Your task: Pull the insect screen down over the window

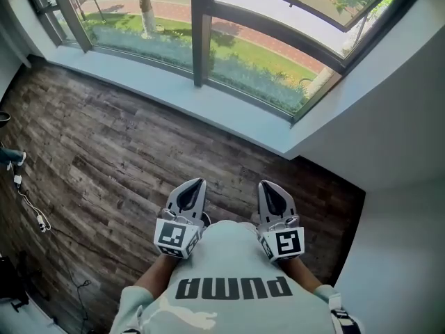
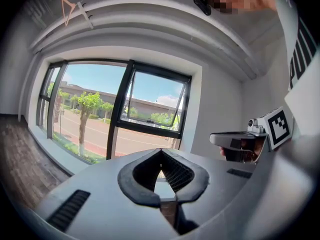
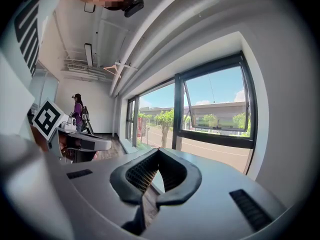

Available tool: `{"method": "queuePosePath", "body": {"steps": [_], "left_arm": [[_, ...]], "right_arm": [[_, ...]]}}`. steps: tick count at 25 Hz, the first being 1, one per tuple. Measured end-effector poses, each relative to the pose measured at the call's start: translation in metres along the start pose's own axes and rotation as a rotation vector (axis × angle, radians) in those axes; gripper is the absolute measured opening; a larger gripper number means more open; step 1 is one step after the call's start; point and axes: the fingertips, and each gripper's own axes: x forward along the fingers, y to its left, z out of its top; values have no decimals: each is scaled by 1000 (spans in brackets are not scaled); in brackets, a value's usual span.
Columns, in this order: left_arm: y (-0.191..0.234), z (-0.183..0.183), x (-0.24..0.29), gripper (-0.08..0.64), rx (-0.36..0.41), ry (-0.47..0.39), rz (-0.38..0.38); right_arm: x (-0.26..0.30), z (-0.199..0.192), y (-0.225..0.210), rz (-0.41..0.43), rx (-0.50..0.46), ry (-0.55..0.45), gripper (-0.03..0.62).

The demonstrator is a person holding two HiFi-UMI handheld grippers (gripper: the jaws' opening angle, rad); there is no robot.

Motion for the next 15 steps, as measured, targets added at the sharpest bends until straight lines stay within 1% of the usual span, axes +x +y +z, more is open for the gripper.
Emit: {"method": "queuePosePath", "body": {"steps": [3,7,11,15], "left_arm": [[26,8,5,12,-3,-4,17],[45,9,19,12,-21,1,28],[64,14,50,12,-20,23,35],[86,24,95,12,-12,45,64]], "right_arm": [[21,2,5,0,-1,6,5],[47,-1,0,5,-4,19,5],[86,-3,-20,12,18,24,5],[136,-6,-52,45,37,28,5]]}}
